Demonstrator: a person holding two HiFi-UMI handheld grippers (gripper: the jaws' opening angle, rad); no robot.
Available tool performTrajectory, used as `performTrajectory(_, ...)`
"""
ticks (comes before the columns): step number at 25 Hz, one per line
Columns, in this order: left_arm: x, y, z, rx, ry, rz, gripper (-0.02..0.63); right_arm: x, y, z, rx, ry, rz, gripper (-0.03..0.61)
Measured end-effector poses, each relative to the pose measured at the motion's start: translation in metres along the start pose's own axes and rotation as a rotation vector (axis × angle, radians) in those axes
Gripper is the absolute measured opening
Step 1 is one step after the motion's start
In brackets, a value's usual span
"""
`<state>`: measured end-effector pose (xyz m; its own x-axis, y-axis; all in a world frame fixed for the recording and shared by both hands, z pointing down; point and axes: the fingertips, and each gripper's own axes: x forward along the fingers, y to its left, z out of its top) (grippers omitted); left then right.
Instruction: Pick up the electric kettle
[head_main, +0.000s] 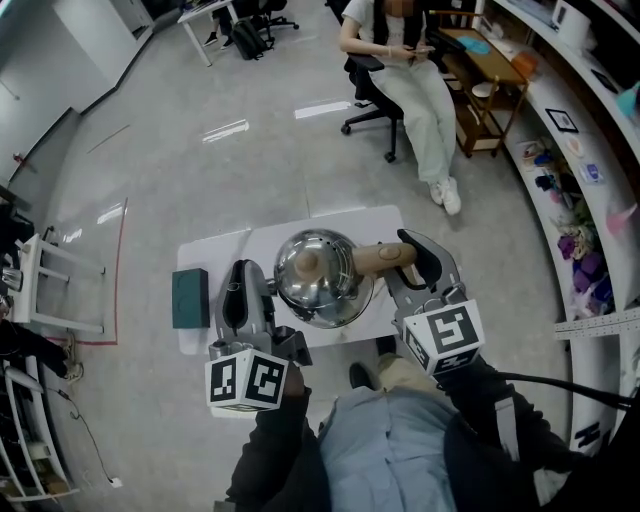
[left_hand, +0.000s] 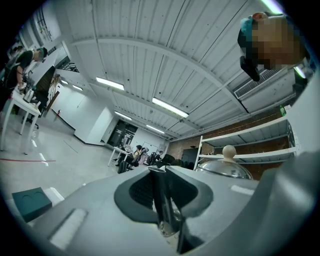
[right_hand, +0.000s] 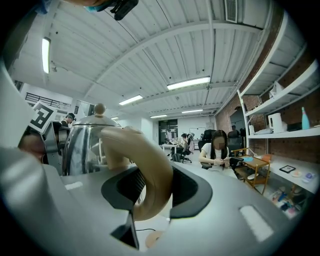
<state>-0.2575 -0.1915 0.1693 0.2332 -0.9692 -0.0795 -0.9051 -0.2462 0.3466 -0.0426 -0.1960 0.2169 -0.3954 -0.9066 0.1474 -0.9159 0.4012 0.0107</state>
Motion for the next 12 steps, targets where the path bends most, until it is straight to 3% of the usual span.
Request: performTrajectory(12, 0.015, -0.016, 0.0, -0.003, 0.018, 0.014, 0.041, 0.002, -0.02, 0.006, 0.003, 0.004, -0.001, 0.16)
